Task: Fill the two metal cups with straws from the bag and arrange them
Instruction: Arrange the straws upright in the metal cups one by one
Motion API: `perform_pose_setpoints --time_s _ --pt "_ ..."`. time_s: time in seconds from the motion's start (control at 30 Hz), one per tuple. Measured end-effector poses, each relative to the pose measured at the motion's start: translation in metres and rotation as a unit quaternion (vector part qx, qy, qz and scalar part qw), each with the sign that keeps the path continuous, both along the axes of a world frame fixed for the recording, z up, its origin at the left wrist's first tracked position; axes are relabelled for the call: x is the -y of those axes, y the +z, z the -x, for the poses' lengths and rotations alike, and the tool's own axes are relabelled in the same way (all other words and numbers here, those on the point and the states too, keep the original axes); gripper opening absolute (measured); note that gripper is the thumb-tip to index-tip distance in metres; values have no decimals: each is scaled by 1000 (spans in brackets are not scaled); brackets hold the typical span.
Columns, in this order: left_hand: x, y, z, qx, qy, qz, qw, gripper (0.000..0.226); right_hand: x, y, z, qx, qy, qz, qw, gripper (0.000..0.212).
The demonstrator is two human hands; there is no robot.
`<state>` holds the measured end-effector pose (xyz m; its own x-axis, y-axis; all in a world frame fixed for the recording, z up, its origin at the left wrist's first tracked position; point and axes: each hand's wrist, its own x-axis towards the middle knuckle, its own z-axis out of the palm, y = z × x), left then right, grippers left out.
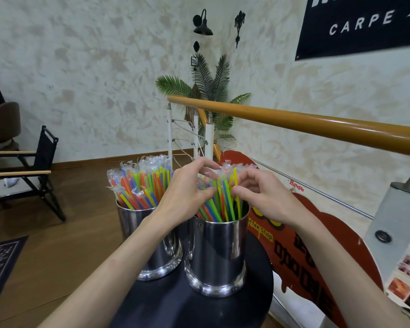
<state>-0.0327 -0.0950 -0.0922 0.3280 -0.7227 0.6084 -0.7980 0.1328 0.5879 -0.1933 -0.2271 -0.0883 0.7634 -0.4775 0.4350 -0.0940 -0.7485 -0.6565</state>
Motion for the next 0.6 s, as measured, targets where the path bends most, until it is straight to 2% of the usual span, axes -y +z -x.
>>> perform_pose_setpoints --time_s 0.2,0.4,0.53,0.6 --pt "0 1 1 4 -1 -1 1000 39 -7 -11 -13 14 -85 81 993 2" --pt "-1 3 2 3 4 -5 1000 39 -12 -13 -19 8 -84 79 993 5" --pt "-1 3 2 4 3 -7 1000 41 -11 -12 -20 -1 -72 65 995 20" --pt "-2 2 2 0 5 -6 1000 42 -11 -11 -19 -2 -61 55 997 16"
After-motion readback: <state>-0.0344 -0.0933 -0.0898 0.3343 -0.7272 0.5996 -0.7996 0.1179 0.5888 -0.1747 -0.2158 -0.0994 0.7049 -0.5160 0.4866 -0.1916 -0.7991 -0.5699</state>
